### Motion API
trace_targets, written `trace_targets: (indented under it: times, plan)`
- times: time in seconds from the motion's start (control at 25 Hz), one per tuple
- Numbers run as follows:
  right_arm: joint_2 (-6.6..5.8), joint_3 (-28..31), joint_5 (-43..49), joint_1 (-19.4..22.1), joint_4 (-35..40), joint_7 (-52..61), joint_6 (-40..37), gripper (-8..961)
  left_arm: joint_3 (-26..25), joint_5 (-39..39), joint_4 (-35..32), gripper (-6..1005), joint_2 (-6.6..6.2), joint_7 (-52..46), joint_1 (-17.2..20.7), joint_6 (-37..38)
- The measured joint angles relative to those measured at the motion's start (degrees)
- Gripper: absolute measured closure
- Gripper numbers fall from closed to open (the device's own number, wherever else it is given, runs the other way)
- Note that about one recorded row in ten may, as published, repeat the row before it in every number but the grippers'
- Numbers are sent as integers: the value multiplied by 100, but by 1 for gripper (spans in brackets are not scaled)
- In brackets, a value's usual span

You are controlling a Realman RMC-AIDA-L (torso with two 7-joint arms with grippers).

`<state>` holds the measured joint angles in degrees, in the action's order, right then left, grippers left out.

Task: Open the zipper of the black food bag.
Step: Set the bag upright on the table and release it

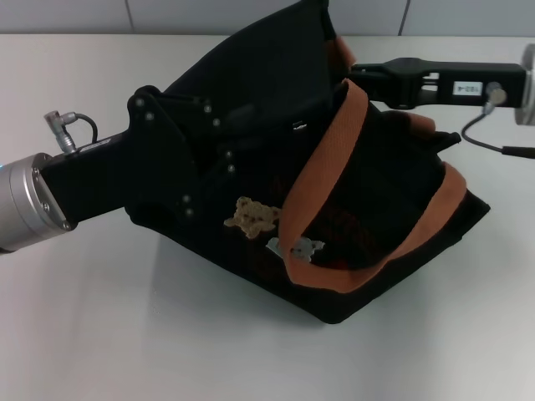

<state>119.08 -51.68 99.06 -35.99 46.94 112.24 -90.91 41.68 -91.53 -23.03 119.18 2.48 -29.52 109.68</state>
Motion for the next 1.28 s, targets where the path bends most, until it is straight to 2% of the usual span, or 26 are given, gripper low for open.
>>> trace_targets:
  times: [0.16, 0.48, 0.64, 0.76, 0.88, 1.08, 1.28]
  plan:
    - [-16, 21, -420, 349, -66, -399, -211, 787, -23, 40, 50, 900, 0, 3, 0, 9]
    - [-42, 263, -466, 781, -231, -798, -495, 916, -5, 235, 176, 901, -1, -4, -2, 8]
    - [-82, 617, -578, 768, -485, -743, -622, 954, 1, 238, 187, 901, -6, -1, -2, 7]
    - [-194, 843, -715, 623, -700, -466, -830, 953, 19, 229, 157, 901, -10, 43, -11, 12]
    - [-299, 819, -767, 438, -735, -180, -919, 953, 22, 202, 156, 901, -12, 158, -25, 13]
    - [-331, 692, -687, 198, -762, 12, -925, 791, 97, 189, 197, 901, -12, 461, -30, 14]
    - [-334, 498, -632, 62, -796, 143, -876, 675, 103, 177, 202, 900, -9, 463, -36, 14]
